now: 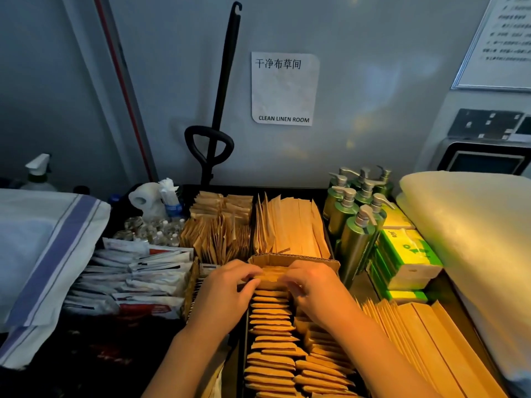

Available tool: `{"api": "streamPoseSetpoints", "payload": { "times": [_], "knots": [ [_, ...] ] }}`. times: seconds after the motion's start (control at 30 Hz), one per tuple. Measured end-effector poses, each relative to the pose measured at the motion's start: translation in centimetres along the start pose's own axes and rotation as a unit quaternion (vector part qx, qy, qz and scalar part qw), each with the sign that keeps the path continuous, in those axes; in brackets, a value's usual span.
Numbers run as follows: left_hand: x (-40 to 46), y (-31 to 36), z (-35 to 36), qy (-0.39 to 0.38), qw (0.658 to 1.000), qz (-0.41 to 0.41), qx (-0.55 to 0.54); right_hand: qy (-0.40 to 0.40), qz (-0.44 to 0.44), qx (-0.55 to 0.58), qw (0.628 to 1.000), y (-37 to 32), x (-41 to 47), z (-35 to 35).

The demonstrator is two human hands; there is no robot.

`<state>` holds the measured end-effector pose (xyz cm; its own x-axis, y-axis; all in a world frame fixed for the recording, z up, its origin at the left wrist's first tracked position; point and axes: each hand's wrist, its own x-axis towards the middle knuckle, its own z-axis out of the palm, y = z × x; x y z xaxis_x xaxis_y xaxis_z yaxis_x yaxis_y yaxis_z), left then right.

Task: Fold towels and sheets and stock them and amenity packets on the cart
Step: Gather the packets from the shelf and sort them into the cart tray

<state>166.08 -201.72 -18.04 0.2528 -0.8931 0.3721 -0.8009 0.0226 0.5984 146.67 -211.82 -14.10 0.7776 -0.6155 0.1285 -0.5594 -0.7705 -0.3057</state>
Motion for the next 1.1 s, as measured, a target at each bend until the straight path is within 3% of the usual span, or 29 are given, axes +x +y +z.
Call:
{"api": "streamPoseSetpoints", "payload": {
  "times": [0.07, 0.23, 0.5, 0.63, 0.8, 1.1],
  "knots": [
    [0.2, -0.1, 0.1, 0.001, 1.0, 0.012, 0.008, 0.01, -0.002, 0.003, 1.0, 0.0, 0.2, 0.1],
    [0.4, -0.2, 1.2, -0.029, 0.999, -0.005, 0.042, -0.05, 0.003, -0.013, 0.999, -0.2, 1.1, 0.8],
    [-1.6, -0.7, -2.0, 0.017, 0.999, -0.025, -0.011, 0.012, 0.004, 0.021, 1.0, -1.0, -0.1, 0.5],
    [-4.0, -1.4, -4.4, 0.023, 0.999, -0.024, 0.01, 0.01, -0.055, 0.043, 0.998, -4.6, 0.0, 1.1],
    [-7.5, -2.8, -7.2, 0.065, 0.996, -0.027, 0.057, -0.072, -0.154, 0.055, 0.984, -9.3, 0.5, 4.0],
    [-12.8, -5.5, -10.1, 0.079, 0.994, -0.041, 0.061, -0.243, -0.155, -0.066, 0.955, -13.6, 1.1, 9.1]
  ]
}}
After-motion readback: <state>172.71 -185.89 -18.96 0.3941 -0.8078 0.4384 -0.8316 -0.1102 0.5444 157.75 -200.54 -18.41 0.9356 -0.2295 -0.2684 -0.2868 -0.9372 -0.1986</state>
